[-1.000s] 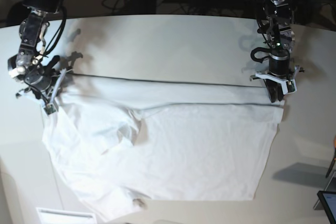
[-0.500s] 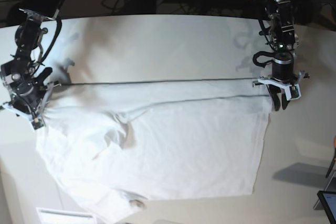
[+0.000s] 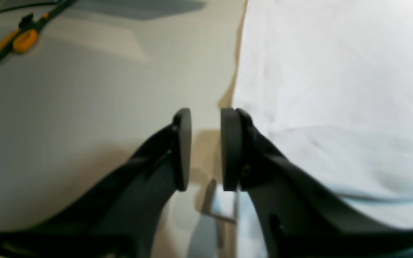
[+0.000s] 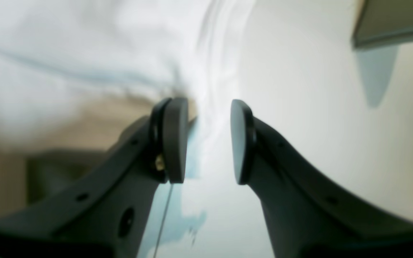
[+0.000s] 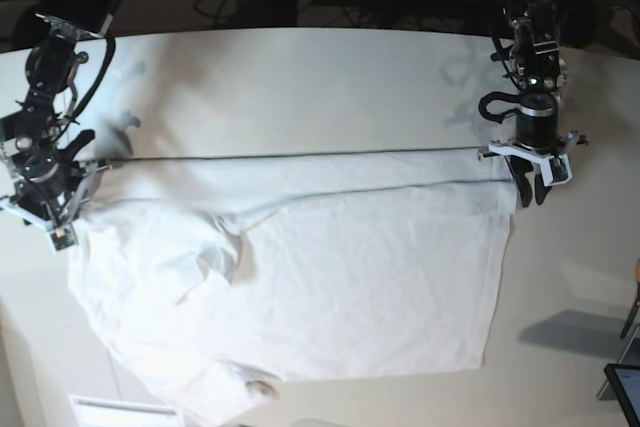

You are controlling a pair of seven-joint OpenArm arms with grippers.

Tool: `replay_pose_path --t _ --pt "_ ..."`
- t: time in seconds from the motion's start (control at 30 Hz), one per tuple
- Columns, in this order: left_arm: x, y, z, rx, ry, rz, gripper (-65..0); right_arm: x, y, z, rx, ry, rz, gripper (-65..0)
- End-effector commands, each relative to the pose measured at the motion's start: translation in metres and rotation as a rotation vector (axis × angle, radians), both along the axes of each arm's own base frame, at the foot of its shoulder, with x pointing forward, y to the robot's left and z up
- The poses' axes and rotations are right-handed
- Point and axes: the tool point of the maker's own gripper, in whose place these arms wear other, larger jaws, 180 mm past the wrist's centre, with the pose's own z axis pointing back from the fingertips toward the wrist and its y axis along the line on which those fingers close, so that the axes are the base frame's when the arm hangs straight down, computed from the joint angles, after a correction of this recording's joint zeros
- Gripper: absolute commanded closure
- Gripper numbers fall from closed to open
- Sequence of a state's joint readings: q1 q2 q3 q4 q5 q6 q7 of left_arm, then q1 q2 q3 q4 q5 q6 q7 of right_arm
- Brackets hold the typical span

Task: Fold the T-shirt properly
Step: 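Grasp the folded edge corners with both grippers and pull outward, then hold the folded edge with both grippers and pull it taut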

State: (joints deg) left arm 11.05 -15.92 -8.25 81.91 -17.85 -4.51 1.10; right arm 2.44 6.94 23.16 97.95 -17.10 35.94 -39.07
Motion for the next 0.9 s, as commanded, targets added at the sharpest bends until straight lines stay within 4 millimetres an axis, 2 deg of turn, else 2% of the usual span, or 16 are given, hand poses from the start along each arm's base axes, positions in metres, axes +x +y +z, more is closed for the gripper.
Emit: replay_pose_path --t 0.0,0.07,0.17,0.2,0.3,0.43,0.57,0.63,0.73,0.87 --pt "0.004 -0.006 0.02 0.008 -0.071 -0.01 -14.6 0.003 0.002 0.01 -0.007 -0.041 0.009 -19.0" --pt "0.001 -0.014 0.025 -0.002 -0.091 -0.018 -14.3 -0.003 0.016 0.007 0.013 -0.054 0.058 -17.3" --pt "0.001 -0.022 0.027 -0.022 -0.105 -0.016 -13.4 -0.01 0.031 -0.005 0.051 -0.04 0.09 -4.2" --pt "0.002 -0.024 0.026 -0.025 -0.105 -0.014 -10.9 -0.011 0.034 -0.007 0.055 -0.031 0.097 -1.5" --pt "0.007 -0.029 0.028 -0.03 -0.114 -0.025 0.0 -0.017 0.04 -0.021 0.085 0.002 0.094 -1.9" --pt "0.008 -0.028 0.025 -0.035 -0.104 -0.021 0.0 -0.019 0.045 -0.034 0.112 0.027 0.093 -1.6" --pt "0.008 -0.028 0.023 -0.041 -0.1 -0.019 0.0 -0.01 0.045 -0.035 0.127 0.023 0.091 -1.6" --pt "0.006 -0.028 0.015 -0.049 -0.055 -0.015 0.0 -0.01 0.044 -0.039 0.132 0.035 0.088 -1.6" --pt "0.004 -0.028 0.006 -0.062 0.007 -0.009 0.0 -0.004 0.045 -0.036 0.134 0.023 0.089 -1.6" --pt "0.004 -0.033 0.012 -0.064 0.013 -0.019 0.0 0.001 0.046 -0.032 0.135 0.009 0.088 -1.6"
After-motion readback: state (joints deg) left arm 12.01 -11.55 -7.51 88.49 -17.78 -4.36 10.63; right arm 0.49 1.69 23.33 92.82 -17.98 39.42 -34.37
